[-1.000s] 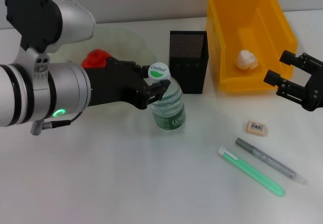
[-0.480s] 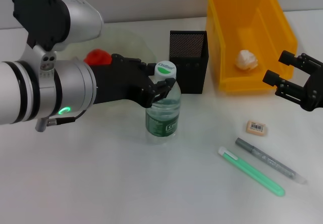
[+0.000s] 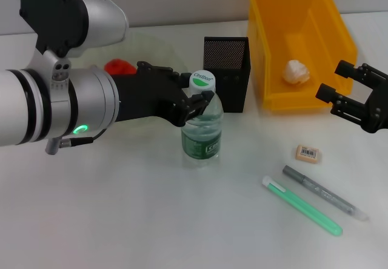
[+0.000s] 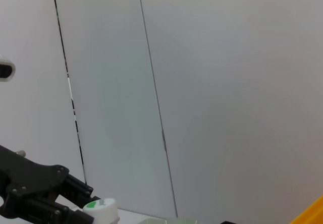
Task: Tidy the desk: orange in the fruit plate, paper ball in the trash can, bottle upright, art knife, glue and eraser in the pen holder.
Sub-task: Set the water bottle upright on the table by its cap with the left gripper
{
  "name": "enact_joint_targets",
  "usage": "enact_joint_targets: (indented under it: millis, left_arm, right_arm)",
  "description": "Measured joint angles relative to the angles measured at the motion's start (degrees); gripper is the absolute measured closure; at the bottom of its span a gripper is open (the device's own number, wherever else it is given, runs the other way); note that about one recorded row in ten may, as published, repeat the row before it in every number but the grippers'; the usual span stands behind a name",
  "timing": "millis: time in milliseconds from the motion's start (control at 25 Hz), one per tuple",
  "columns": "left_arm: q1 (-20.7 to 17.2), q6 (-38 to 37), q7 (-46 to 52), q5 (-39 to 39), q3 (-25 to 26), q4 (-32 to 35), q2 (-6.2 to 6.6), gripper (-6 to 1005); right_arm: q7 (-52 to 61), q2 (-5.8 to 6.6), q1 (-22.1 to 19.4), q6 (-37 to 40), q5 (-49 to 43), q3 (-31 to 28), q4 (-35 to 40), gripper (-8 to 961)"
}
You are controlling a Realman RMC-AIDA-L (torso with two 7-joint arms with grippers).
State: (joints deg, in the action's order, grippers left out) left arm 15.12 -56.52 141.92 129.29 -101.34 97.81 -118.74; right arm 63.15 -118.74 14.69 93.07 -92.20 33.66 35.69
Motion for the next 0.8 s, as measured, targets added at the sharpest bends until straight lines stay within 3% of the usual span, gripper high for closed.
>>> enact_joint_targets:
  millis: [800]
  left_arm:
    - [0.00, 0.08, -0.60, 0.00, 0.58, -0.19, 0.10, 589]
  right_arm:
    - [0.03, -0.08, 0.30, -0.29, 0.00, -0.08, 0.00, 220]
